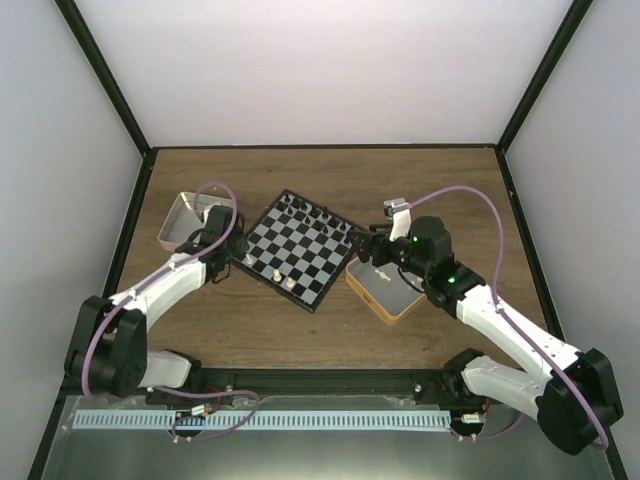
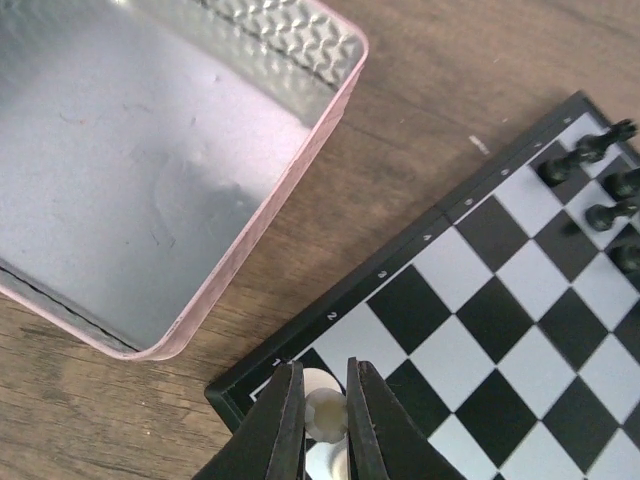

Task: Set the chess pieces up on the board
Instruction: Place the chess piece on the chessboard.

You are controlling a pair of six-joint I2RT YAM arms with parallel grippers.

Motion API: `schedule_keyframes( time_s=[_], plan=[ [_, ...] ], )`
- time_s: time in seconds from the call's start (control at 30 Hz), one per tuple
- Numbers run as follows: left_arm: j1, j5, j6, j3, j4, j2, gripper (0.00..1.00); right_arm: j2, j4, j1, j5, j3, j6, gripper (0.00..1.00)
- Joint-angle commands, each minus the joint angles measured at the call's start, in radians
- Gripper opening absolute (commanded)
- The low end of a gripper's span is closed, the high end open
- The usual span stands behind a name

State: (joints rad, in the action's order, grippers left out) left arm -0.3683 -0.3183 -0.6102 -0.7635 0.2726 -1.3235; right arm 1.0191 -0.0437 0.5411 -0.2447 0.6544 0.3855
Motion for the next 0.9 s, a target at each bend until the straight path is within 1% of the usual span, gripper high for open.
schedule_keyframes(
  time_s=[0.0, 0.1, 0.57, 0.87],
  plan=[
    [0.047, 0.110, -0.016, 0.012, -0.047, -0.060, 0.04, -0.019, 0.002, 0.006, 0.022, -0.004, 0.008, 0.76],
    [0.060, 0.141, -0.016, 0.019, -0.061, -0.088, 0.04, -0.013, 0.004, 0.006, 0.025, -0.003, 0.007, 0.76],
    [0.069, 0.180, -0.008, 0.052, -0.131, -0.197, 0.04, 0.013, -0.004, 0.006, 0.017, 0.002, 0.009, 0.76],
    [0.069, 0.145, -0.004, 0.057, -0.115, -0.179, 0.04, 0.010, -0.001, 0.006, 0.017, -0.004, 0.015, 0.76]
  ],
)
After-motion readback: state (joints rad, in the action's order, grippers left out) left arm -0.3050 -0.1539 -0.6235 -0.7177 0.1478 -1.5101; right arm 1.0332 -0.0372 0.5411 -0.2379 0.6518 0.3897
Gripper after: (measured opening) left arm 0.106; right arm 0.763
